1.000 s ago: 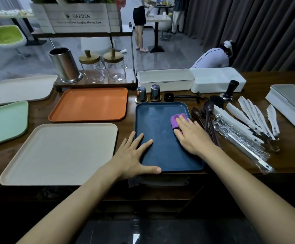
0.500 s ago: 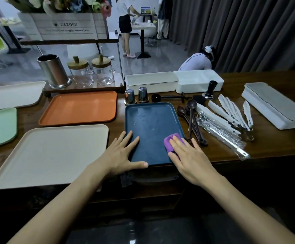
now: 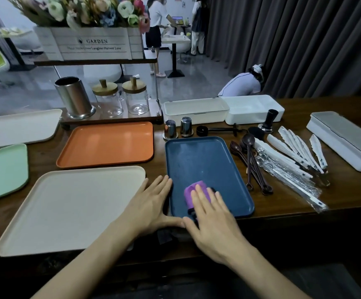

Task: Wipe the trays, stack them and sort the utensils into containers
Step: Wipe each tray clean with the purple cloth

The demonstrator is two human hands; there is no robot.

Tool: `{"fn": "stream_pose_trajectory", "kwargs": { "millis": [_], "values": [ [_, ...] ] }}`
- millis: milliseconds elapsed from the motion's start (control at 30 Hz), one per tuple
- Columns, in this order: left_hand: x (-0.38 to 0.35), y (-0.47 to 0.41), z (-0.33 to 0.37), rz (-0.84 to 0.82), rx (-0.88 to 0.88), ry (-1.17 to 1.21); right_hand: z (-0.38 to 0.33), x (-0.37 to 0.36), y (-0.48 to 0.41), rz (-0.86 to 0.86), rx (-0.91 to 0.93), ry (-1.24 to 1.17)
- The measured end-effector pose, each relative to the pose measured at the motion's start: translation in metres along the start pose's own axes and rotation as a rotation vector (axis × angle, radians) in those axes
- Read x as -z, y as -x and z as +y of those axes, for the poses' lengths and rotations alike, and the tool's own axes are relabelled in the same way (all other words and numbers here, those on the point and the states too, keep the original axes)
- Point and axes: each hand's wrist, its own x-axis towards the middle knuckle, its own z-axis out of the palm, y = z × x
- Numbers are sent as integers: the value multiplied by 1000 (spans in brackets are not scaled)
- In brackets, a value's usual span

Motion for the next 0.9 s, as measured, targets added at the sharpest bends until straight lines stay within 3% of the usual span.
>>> {"fn": "stream_pose_trajectory", "kwargs": {
  "millis": [167,567,900],
  "values": [
    [-8,2,-4,96,-31,45,-27,1,-15,-40,69,-51],
    [-3,0,-9,87,-30,158,-4,14,-86,-120,68,-73],
    [13,6,5,-63,107,173,12,34,-204,-148,103,-17]
  ]
}}
